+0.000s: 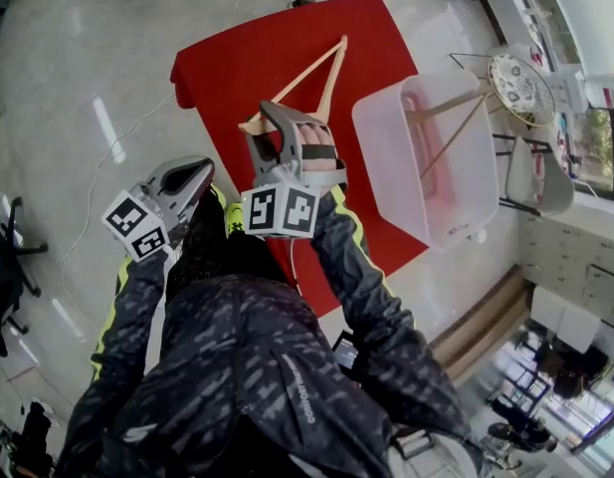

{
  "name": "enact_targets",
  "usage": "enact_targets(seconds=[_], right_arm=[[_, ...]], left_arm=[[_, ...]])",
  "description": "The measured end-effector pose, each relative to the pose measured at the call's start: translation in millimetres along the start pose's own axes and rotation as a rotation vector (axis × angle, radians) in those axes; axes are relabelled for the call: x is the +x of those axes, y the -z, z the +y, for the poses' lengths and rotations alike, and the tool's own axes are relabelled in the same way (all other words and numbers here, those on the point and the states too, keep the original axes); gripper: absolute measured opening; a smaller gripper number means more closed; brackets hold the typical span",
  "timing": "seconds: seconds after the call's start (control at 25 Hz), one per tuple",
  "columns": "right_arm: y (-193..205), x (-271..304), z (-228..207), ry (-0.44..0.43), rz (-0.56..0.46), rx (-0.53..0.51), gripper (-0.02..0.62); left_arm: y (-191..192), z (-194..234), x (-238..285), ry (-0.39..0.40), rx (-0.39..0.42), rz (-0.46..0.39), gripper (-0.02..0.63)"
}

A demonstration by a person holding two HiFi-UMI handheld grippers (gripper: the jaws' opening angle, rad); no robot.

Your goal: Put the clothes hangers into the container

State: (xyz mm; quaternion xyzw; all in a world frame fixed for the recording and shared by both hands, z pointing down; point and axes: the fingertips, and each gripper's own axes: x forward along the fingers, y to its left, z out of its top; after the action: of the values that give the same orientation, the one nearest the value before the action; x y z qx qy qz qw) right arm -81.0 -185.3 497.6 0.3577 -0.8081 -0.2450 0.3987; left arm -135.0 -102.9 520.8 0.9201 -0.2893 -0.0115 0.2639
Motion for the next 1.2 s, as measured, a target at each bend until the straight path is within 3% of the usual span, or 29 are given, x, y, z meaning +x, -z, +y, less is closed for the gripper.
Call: enact_targets(seconds=[0.32,0.52,1.0,1.2], right_arm=[[18,-37,-52,0.059,0.004,0.068,0.125],[23,-52,-72,0.100,0.001,0.097,0.067],[-8,-68,-99,0.110,-0.049,0.198,0.043],[-26,-89,-111,0.129,-0.074,0.192,0.040]], left_arm=[[-17,-27,17,0.047,0.058,0.024,0.012],[-26,-39,27,0.074,0.087,0.035,0.012],[-48,-41,37,0.138,0.128,0.031,0.012],[-63,-51,43,0.161,0.158,0.020,0.012]])
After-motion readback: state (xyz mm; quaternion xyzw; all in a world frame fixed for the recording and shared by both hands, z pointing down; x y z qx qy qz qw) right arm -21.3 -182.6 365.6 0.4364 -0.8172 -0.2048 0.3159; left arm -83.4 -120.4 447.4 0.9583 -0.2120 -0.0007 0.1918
